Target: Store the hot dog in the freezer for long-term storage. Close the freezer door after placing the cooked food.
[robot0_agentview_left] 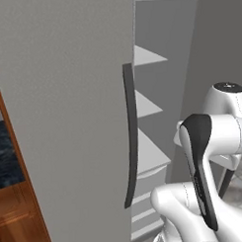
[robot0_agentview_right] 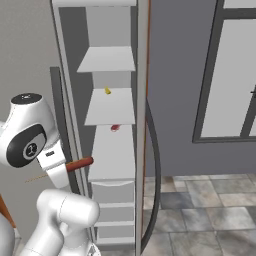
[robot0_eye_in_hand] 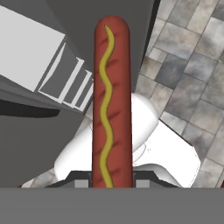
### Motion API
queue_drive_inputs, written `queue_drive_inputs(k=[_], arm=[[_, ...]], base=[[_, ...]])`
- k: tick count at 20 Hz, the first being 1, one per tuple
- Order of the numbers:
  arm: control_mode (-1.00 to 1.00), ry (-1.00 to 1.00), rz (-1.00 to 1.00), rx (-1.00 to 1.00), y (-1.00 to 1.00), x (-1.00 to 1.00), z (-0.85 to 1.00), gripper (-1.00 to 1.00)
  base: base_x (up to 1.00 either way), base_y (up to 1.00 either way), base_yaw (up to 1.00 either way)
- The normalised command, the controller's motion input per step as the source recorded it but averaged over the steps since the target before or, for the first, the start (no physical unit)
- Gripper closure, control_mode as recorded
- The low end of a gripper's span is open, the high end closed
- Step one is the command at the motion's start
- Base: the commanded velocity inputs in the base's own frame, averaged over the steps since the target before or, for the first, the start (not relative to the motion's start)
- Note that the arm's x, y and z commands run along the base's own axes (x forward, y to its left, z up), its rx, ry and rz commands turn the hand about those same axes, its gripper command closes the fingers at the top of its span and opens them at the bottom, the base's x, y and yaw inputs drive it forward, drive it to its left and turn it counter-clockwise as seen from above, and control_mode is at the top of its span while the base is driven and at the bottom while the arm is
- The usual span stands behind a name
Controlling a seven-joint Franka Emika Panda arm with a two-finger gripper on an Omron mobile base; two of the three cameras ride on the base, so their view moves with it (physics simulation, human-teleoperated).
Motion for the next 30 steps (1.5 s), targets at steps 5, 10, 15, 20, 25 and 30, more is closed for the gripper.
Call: queue_drive_inputs(k=[5, 10, 15, 20, 25, 30], arm=[[1.00, 0.00, 0.00, 0.00, 0.00, 0.00, 0.00, 1.00], [1.00, 0.00, 0.00, 0.00, 0.00, 0.00, 0.00, 1.00], [1.00, 0.00, 0.00, 0.00, 0.00, 0.00, 0.00, 1.00], [1.00, 0.00, 0.00, 0.00, 0.00, 0.00, 0.00, 1.00], [1.00, 0.00, 0.00, 0.00, 0.00, 0.00, 0.00, 1.00], [1.00, 0.00, 0.00, 0.00, 0.00, 0.00, 0.00, 1.00]], base=[[0.19, -0.26, 0.00], [0.17, -0.28, 0.00], [0.13, -0.24, 0.00], [0.14, -0.23, 0.00], [0.03, 0.00, 0.00], [0.00, 0.00, 0.00]])
